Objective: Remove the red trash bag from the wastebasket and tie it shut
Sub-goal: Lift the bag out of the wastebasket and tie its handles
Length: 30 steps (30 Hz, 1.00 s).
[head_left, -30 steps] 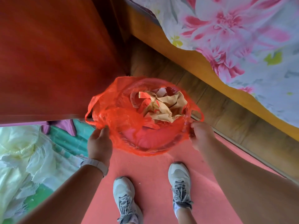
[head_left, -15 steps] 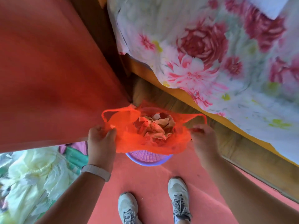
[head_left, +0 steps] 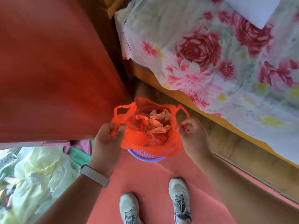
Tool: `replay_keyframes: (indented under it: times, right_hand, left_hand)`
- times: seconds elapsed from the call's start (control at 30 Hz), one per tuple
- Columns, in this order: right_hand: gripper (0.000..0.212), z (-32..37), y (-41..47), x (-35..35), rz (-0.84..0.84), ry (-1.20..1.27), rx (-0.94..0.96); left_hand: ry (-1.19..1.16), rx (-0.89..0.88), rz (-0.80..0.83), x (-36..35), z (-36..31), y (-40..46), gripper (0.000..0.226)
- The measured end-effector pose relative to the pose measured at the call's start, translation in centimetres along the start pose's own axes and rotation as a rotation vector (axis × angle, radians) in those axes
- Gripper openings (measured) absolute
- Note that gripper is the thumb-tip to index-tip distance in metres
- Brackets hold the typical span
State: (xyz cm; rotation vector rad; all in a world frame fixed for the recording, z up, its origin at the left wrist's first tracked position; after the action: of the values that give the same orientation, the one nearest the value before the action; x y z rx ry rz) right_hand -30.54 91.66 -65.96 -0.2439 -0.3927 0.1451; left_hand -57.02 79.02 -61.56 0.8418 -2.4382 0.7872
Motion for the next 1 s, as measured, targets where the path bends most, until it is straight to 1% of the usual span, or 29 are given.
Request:
replay_keyframes:
  times: [0.03, 0.1, 0.13, 0.17, 0.2, 0.23, 0.3, 0.4, 0.47, 0.53, 0.63, 0.73, 0.8, 0.9, 1.0]
  right_hand:
    - [0.026, -0.4, -0.2, -0.2, 0.000, 0.043, -0.055]
    - [0.046, -1.0, -0.7, -0.7, 0.009, 0.183, -0.178]
    - [0.048, -1.5, -0.9, -0.9, 0.013, 0.270, -0.244]
    - [0.036, -1.5, -1.1, -1.1, 0.023, 0.324, -0.303]
    - [0.018, -1.2, -1.3, -1.1, 0.041, 0.338, -0.330]
    - [0.013, -0.6, -1.3, -1.0, 0.055, 0.293, -0.328]
    - [0.021, 1.1, -1.3, -0.7, 0.092, 0.228, -0.296]
    - [0.024, 3.8, -1.6, -0.8, 0.167, 0.311, -0.300]
    - [0.021, 6.1, -2.0, -0.9, 0.220, 0.351, -0.273]
    - [0.014, 8.7, -2.7, -1.3, 0.291, 0.323, -0.200]
    - [0.015, 11.3, -3.8, -1.5, 0.346, 0.237, -0.102]
    - [0.020, 13.7, -4.5, -1.1, 0.357, 0.229, -0.073]
    - [0.017, 15.0, -4.5, -0.5, 0.342, 0.201, -0.044]
    - [0.013, 17.0, -4.3, 0.9, 0.304, 0.147, 0.006]
    - [0.013, 19.9, -4.4, 2.7, 0.276, 0.121, 0.039]
  left_hand:
    - [-0.014, -0.007, 0.014, -0.2, 0.0, -0.2, 0.022]
    - [-0.050, -0.008, 0.038, -0.6, -0.2, -0.8, 0.018]
    - [-0.060, -0.012, 0.045, -0.8, -0.4, -1.0, 0.017]
    - [-0.067, -0.015, 0.054, -0.9, -0.7, -1.2, 0.017]
    - [-0.085, -0.011, 0.066, -1.1, -1.0, -1.3, 0.018]
    - [-0.114, 0.005, 0.085, -1.2, -1.2, -1.5, 0.018]
    - [-0.195, 0.068, 0.139, -1.5, -1.8, -1.8, 0.020]
    - [-0.245, 0.134, 0.243, -2.2, -3.3, -2.6, 0.009]
    - [-0.240, 0.167, 0.314, -3.0, -4.4, -3.3, 0.015]
    - [-0.210, 0.188, 0.352, -3.8, -5.3, -3.8, 0.021]
    - [-0.200, 0.196, 0.372, -4.6, -6.7, -4.2, 0.024]
    - [-0.224, 0.190, 0.352, -4.4, -8.2, -4.5, 0.024]
    - [-0.254, 0.168, 0.297, -3.2, -9.5, -4.8, 0.022]
    - [-0.339, 0.122, 0.213, -0.4, -12.0, -5.4, 0.034]
    - [-0.332, 0.045, 0.154, 3.0, -15.4, -6.3, 0.038]
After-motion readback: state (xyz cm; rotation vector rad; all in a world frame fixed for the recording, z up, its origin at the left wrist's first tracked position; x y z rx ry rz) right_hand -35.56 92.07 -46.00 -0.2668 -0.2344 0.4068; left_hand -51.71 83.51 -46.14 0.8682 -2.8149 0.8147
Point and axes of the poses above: each hand's wrist, its own y-axis towards the middle knuckle, its own x-axis out of the back of the hand, z = x × y, the point moved 9 cm from there along y, towards the middle knuckle, and after that the axes turned 13 degrees about y, right-handed, at the moved point
